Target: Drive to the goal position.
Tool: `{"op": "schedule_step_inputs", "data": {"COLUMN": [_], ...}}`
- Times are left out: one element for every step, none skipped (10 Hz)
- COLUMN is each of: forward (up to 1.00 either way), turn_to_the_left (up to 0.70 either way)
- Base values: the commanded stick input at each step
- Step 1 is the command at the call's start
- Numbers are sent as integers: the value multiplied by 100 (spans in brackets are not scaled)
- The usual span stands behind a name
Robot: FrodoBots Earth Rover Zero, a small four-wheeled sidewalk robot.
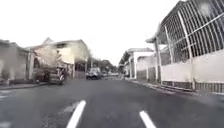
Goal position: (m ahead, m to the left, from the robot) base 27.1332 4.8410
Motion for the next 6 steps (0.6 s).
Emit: {"op": "schedule_step_inputs", "data": {"forward": [100, 100, 100, 100, 100, 100], "turn_to_the_left": [-18, 7, 17, 14, 6, 0]}}
